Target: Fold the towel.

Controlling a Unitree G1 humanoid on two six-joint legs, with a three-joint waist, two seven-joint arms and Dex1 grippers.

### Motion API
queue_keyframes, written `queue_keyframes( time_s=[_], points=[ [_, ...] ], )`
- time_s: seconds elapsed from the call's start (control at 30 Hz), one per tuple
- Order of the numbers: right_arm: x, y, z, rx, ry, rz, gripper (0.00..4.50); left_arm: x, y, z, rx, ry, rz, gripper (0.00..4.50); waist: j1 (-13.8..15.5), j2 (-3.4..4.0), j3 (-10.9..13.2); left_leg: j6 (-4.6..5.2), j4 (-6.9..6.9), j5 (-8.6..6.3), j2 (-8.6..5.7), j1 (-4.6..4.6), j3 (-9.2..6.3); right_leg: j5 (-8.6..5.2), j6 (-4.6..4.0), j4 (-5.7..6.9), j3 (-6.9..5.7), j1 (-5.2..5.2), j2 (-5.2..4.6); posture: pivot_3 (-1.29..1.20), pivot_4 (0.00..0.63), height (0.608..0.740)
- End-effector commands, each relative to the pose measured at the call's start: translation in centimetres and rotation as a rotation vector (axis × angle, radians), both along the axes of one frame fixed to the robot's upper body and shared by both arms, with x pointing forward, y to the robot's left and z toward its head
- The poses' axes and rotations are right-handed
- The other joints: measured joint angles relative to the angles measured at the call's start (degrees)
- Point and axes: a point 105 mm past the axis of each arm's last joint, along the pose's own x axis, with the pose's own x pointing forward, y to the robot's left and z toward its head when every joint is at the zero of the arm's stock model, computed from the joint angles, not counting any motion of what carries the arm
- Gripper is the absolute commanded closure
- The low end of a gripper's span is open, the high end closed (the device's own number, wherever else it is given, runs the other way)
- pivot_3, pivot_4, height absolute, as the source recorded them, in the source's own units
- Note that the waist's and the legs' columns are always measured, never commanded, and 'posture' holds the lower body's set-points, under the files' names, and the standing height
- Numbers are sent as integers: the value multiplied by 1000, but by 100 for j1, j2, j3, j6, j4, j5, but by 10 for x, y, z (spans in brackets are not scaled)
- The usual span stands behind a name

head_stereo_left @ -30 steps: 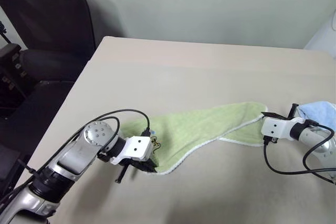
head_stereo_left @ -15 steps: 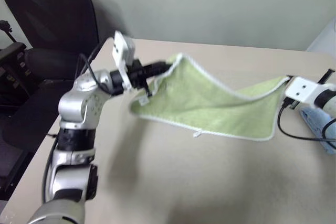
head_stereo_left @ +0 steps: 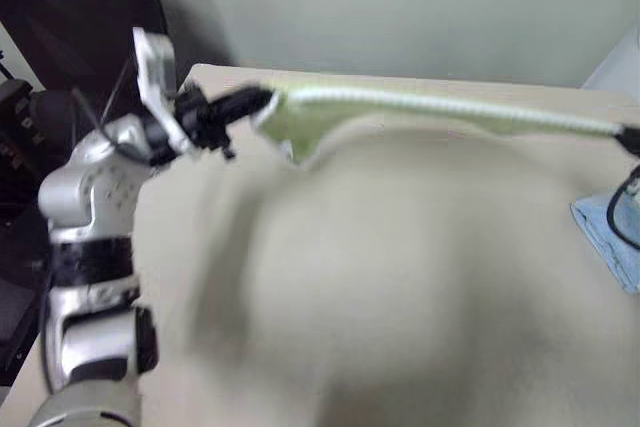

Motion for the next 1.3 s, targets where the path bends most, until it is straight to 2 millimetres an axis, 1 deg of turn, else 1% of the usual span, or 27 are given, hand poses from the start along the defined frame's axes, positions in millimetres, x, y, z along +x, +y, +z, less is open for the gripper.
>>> queue_keyframes(
  time_s=[0.03, 0.07, 0.13, 0.17, 0.2, 0.27, 0.33, 0.37, 0.4, 0.43, 0.5, 0.53, 0.6, 0.67, 0.7, 0.73, 0.77, 0.8, 0.87, 0.93, 0.97, 1.07, 1.1, 1.2, 1.3],
  points=[
    [-25, 24, -28, 21, 165, 119, 4500, -40, -10, -37, 207, 74, -138, 4472, 6, -2, 0, 23, 0, -13, 0, 5, 0, 3, -1, -1, 1, 4, -1, 0, 150, 740],
    [-31, 28, -38, 24, 218, 138, 4500, -47, -10, -48, 242, 114, -150, 4472, 20, -4, 1, 47, 3, -26, 1, 22, 0, -1, -6, 0, -3, 19, -1, 0, 150, 740],
    [-42, 33, -55, 43, 311, 164, 4500, -66, -7, -73, 320, 194, -186, 4472, 39, -4, 1, 49, -1, -28, 1, 38, -4, -13, -23, 2, -8, 36, 1, 0, 150, 740],
    [-46, 33, -61, 48, 348, 167, 4500, -74, -6, -83, 347, 224, -201, 4472, 37, -4, 1, 49, -2, -28, 0, 45, -8, -29, -65, 4, -8, 40, 2, 0, 150, 740],
    [-49, 33, -64, 50, 373, 169, 4500, -80, -4, -89, 364, 243, -210, 4472, 33, -5, 1, 45, -6, -26, 0, 54, -7, -22, -81, 8, -6, 40, 2, 0, 150, 740],
    [-54, 31, -71, 41, 417, 171, 4500, -87, -2, -96, 376, 277, -216, 4472, 35, -6, 1, 35, -7, -20, 1, 88, -11, -22, -92, 9, -6, 69, 6, 0, 150, 740],
    [-58, 29, -78, 16, 466, 177, 4500, -93, 0, -103, 389, 313, -218, 4472, 36, -6, 1, 21, -10, -9, 2, 106, -22, -31, -110, 11, -10, 66, 10, 0, 150, 740],
    [-57, 28, -80, 4, 478, 181, 4500, -94, 2, -106, 387, 327, -209, 4472, 31, -5, 0, 0, -13, -19, 2, 117, -24, -31, -124, 12, -11, 63, 10, 0, 150, 740],
    [-53, 28, -79, -4, 469, 186, 4500, -91, 4, -106, 374, 328, -187, 4472, 26, -3, -1, -50, -13, -48, 2, 126, -24, -31, -135, 12, -9, 67, 9, 0, 150, 740],
    [-48, 29, -77, -16, 450, 188, 4500, -86, 6, -105, 352, 325, -156, 4472, 24, -5, -1, -65, -13, -57, 1, 131, -23, -29, -139, 12, -7, 66, 8, 0, 150, 740],
    [-29, 26, -71, -55, 377, 155, 4500, -67, 11, -99, 275, 319, -63, 4472, 22, -3, -3, -68, -13, -58, 0, 135, -22, -17, -158, 14, -7, 62, 7, 0, 150, 740],
    [-15, 25, -66, -74, 332, 131, 4500, -50, 16, -96, 239, 306, 19, 4472, 16, -3, -3, -66, -13, -57, 0, 137, -20, -10, -170, 21, -7, 58, 5, 0, 150, 740],
    [5, 24, -57, -106, 259, 109, 4500, -28, 23, -92, 185, 303, 122, 4472, 18, -3, -3, -58, -12, -48, -1, 146, -18, 22, -173, 32, -7, 57, 2, 0, 150, 740],
    [26, 29, -45, -113, 187, 102, 4500, -10, 28, -86, 122, 303, 195, 4472, 13, -3, -3, 23, -14, 6, 1, 144, -18, 47, -150, 42, -8, 64, 2, 0, 150, 740],
    [36, 33, -40, -112, 163, 105, 4500, -3, 30, -83, 91, 303, 224, 4472, 5, -3, -3, 27, -14, 10, 1, 142, -18, 56, -134, 50, -6, 61, 3, 0, 150, 740],
    [42, 35, -37, -111, 153, 108, 4500, 2, 32, -81, 72, 304, 240, 4472, 0, -3, -3, 28, -17, 11, 3, 134, -19, 65, -115, 54, -8, 48, 5, 0, 150, 740],
    [49, 42, -37, -117, 152, 133, 4500, 6, 34, -80, 48, 317, 255, 4472, -12, -3, -3, 27, -20, 10, 7, 133, -20, 68, -106, 55, -8, 44, 7, 0, 150, 740],
    [55, 47, -38, -120, 155, 154, 4500, 8, 35, -81, 36, 325, 262, 4472, -11, -3, -3, 26, -25, 9, 9, 129, -19, 87, -62, 59, -9, 35, 10, 0, 150, 740],
    [72, 56, -41, -118, 154, 167, 4500, 13, 39, -91, 52, 357, 293, 4472, -29, -3, -3, 28, -32, 2, 14, 120, -19, 89, -51, 60, -12, 23, 12, 0, 150, 740],
    [88, 63, -49, -156, 165, 176, 4500, 13, 42, -108, 115, 386, 301, 4472, -47, -2, -3, 28, -32, 3, 14, 110, -19, 83, -43, 60, -9, 11, 13, 0, 150, 740],
    [93, 65, -52, -177, 171, 183, 4500, 12, 42, -114, 134, 395, 298, 4472, -48, 1, -5, 28, -31, 3, 15, 103, -19, 80, -40, 60, -6, 3, 13, 0, 150, 740],
    [108, 65, -58, -221, 151, 172, 3901, 9, 42, -125, 174, 405, 294, 3847, -35, 1, -4, 28, -26, 3, 15, 62, -21, 77, -37, 56, -7, -33, 9, 0, 150, 740],
    [111, 65, -59, -244, 147, 171, 3592, 7, 41, -127, 175, 410, 283, 3541, -23, 1, -4, 28, -24, 3, 15, 50, -21, 73, -37, 56, -10, -42, 8, 0, 150, 740],
    [113, 61, -59, -295, 121, 174, 2549, 1, 43, -131, 207, 406, 285, 2439, 17, 1, -4, 29, -17, 5, 15, -4, -23, 73, -37, 56, -19, -87, 4, 0, 150, 740],
    [107, 47, -52, -315, 70, 154, 1504, 0, 54, -128, 197, 382, 350, 1346, 20, 1, -4, 29, -16, 6, 14, -12, -22, 74, -38, 53, -21, -90, 0, 0, 150, 740]
  ],
)
